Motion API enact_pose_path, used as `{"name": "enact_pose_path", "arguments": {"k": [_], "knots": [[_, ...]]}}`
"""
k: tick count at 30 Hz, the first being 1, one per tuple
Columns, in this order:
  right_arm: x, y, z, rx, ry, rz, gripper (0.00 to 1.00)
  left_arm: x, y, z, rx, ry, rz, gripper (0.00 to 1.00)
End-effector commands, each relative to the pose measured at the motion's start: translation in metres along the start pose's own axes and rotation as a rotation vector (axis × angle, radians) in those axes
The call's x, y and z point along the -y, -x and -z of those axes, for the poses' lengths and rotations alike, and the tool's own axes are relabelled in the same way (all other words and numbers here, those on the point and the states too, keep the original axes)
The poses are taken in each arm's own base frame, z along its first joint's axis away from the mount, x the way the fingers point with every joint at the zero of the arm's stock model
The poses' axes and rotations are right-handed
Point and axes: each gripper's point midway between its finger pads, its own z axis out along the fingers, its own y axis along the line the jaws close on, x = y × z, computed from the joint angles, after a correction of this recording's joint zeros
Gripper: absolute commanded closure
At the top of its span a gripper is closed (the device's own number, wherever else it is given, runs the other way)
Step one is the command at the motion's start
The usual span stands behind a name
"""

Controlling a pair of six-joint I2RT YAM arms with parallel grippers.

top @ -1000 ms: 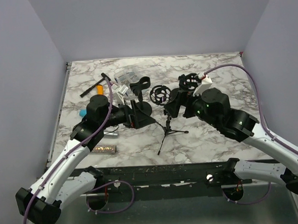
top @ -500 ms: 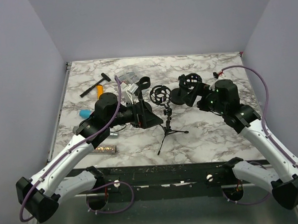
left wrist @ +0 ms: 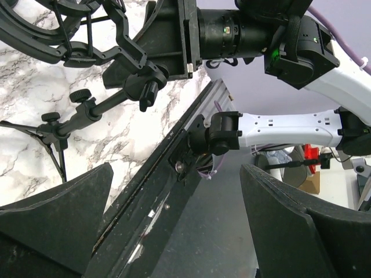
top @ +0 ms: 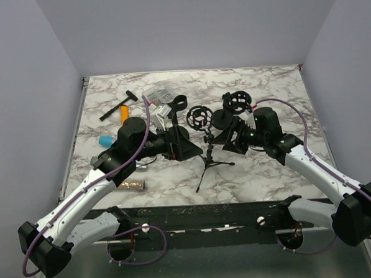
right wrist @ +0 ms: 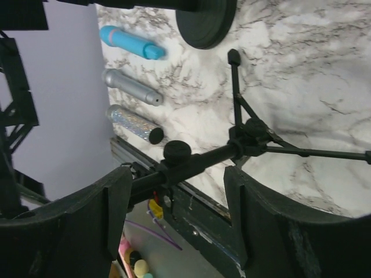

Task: Remove the microphone from the stand

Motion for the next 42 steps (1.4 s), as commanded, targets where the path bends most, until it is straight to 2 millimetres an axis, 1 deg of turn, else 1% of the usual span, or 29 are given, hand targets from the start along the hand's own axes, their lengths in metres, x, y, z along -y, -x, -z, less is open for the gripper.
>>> {"name": "enact_pose_path", "arguments": {"k": [1, 4, 6, 9, 10, 12, 16, 18, 20, 24, 27, 32, 38, 40, 42], "knots": [[-0.02, -0.003, -0.004, -0.03, 0.098, -0.032, 0.29, -0.001, -0.003, 0.003, 0.014, 0.005, -0.005, 0.07], [-0.018, -0.002, -0.007, -0.021, 0.101, -0.026, 0.29, -0.003, -0.005, 0.003, 0.007, 0.009, -0.007, 0.07], [-0.017, -0.005, -0.01, -0.039, 0.116, -0.011, 0.33, -0.004, -0.007, 0.003, 0.005, 0.011, -0.007, 0.07], [-0.013, -0.011, -0.019, -0.081, 0.126, -0.025, 0.42, -0.004, -0.008, 0.003, -0.002, 0.006, -0.005, 0.07], [-0.016, -0.011, -0.02, -0.083, 0.151, -0.032, 0.43, -0.004, -0.009, 0.003, -0.002, 0.006, -0.004, 0.07], [-0.015, -0.014, -0.022, -0.09, 0.165, -0.06, 0.43, -0.003, -0.01, 0.004, -0.002, 0.005, -0.005, 0.07], [-0.017, -0.007, -0.021, -0.055, 0.144, -0.063, 0.43, -0.005, -0.011, 0.006, 0.003, 0.01, -0.005, 0.07], [-0.017, -0.008, -0.022, -0.055, 0.129, -0.061, 0.44, -0.006, -0.013, 0.006, 0.002, 0.011, -0.002, 0.07], [-0.017, -0.011, -0.024, -0.06, 0.112, -0.056, 0.48, -0.006, -0.012, 0.005, 0.003, 0.008, 0.0, 0.07], [-0.018, -0.019, -0.032, -0.054, 0.07, -0.044, 0.48, -0.004, -0.011, 0.006, 0.007, 0.002, -0.001, 0.07], [-0.02, -0.017, -0.035, -0.017, 0.057, -0.046, 0.49, -0.003, -0.011, 0.008, 0.01, 0.005, -0.005, 0.07], [-0.016, -0.009, -0.036, 0.025, 0.019, -0.04, 0.49, -0.004, -0.013, 0.012, 0.011, 0.017, -0.01, 0.07], [-0.018, -0.008, -0.035, 0.028, 0.021, -0.038, 0.61, -0.006, -0.014, 0.013, 0.015, 0.025, -0.012, 0.07], [-0.018, -0.009, -0.035, 0.026, 0.025, -0.036, 0.66, -0.006, -0.015, 0.013, 0.015, 0.023, -0.012, 0.07], [-0.015, -0.012, -0.036, 0.021, 0.028, -0.037, 0.74, -0.006, -0.014, 0.013, 0.016, 0.022, -0.01, 0.07]]}}
